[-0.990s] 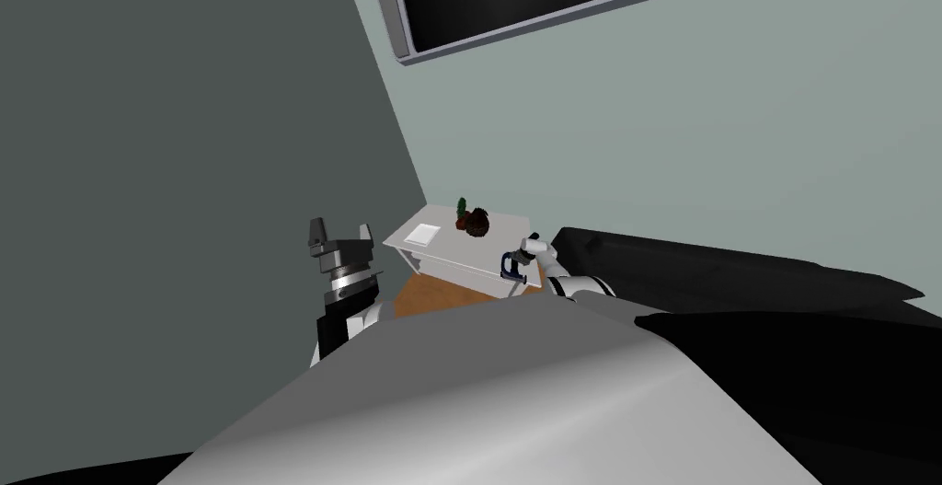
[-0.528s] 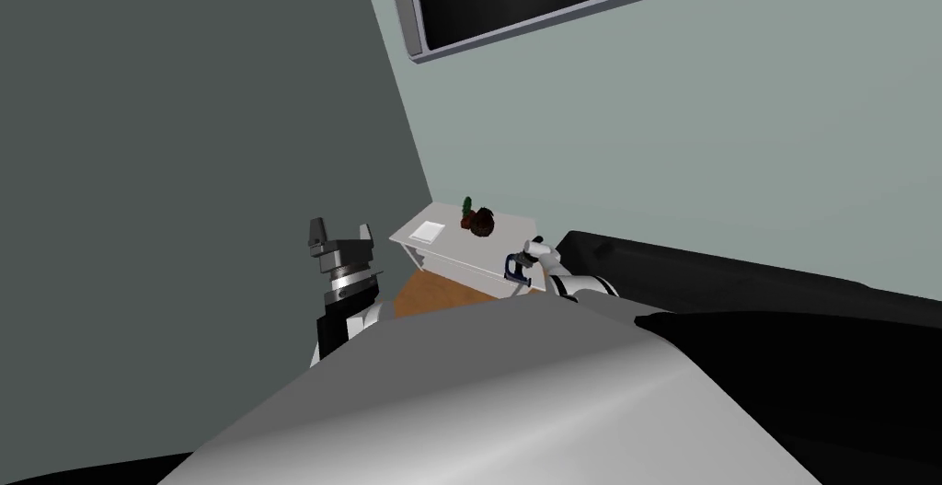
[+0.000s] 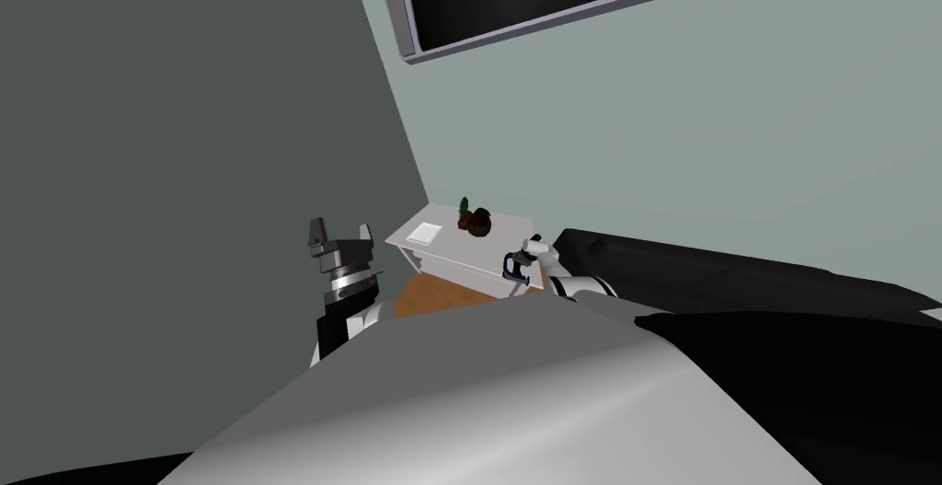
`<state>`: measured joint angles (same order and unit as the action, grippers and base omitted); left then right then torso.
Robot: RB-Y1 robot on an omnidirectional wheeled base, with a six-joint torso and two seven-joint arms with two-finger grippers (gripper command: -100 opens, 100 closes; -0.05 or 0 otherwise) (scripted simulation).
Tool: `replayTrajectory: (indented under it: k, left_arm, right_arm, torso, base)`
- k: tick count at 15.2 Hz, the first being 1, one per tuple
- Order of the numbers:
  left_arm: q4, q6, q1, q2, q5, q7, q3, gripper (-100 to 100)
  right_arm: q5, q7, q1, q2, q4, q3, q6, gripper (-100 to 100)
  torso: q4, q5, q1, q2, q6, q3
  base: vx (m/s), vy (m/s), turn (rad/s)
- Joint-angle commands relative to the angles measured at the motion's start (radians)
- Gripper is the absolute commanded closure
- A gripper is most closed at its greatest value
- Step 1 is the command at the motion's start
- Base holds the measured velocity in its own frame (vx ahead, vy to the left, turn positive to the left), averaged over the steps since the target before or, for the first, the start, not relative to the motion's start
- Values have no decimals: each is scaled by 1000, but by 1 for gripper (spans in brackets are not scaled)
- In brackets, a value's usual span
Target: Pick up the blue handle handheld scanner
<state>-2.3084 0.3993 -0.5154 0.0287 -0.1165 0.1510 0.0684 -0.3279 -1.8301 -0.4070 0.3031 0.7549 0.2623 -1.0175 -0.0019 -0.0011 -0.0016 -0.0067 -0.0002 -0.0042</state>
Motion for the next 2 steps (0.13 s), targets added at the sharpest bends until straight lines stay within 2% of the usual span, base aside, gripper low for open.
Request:
replayTrajectory:
  k: [1, 2]
  left_arm:
    - [0, 0, 0, 0, 0, 0, 0, 0]
    - [0, 0, 0, 0, 0, 0, 0, 0]
  right_arm:
    - [8, -16, -1, -7, 38, -19, -37, 100]
    - [3, -5, 3, -3, 19, -7, -14, 100]
  torso:
    - [0, 0, 0, 0, 0, 0]
    - [0, 0, 0, 0, 0, 0]
  base:
    - [10, 2, -114]
    - [6, 3, -45]
